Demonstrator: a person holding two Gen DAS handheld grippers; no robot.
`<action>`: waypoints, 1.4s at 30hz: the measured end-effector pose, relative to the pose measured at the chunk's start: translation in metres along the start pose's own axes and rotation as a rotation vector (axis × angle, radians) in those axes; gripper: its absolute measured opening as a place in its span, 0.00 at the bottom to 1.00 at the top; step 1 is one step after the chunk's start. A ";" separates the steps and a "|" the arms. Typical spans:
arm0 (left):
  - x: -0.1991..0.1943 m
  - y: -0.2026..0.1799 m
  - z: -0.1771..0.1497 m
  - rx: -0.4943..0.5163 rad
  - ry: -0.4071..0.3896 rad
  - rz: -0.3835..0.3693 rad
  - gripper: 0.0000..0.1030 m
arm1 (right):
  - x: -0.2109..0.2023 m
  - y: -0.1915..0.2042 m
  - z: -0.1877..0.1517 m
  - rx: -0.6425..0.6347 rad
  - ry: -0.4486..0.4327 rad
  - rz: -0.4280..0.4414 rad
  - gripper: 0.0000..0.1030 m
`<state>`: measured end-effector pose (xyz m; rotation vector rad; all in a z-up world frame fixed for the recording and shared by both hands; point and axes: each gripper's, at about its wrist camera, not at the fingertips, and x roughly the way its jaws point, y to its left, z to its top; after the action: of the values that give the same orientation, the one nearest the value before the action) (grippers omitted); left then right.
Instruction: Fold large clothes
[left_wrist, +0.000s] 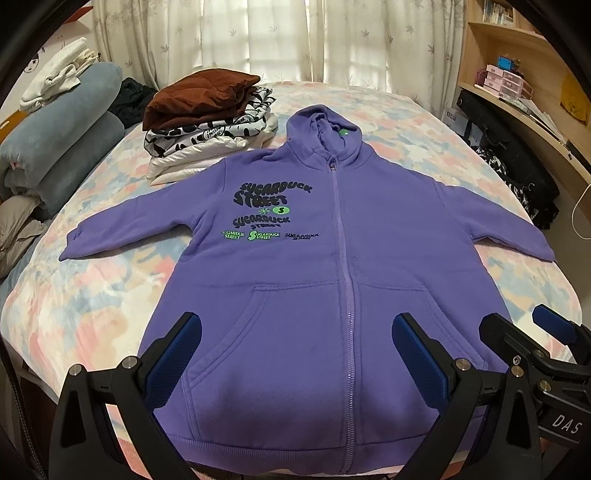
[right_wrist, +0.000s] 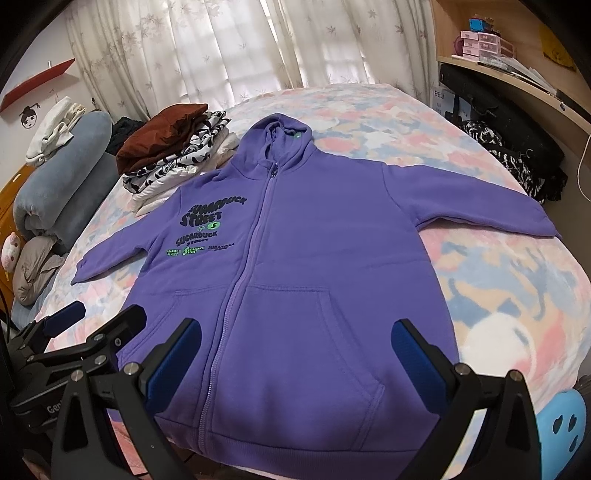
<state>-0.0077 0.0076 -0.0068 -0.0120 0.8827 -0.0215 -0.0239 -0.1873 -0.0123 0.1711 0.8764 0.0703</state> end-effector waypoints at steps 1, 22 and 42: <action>0.000 0.000 0.000 0.000 0.000 0.000 0.99 | 0.000 0.000 0.000 0.000 0.000 0.001 1.00; 0.003 0.003 -0.004 0.001 0.006 0.001 0.99 | 0.003 0.000 -0.002 0.001 0.004 0.000 1.00; 0.006 0.002 -0.004 0.006 0.027 0.005 0.99 | 0.007 0.000 -0.004 0.004 0.011 0.002 1.00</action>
<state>-0.0073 0.0095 -0.0137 -0.0039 0.9092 -0.0197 -0.0230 -0.1854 -0.0202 0.1753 0.8878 0.0710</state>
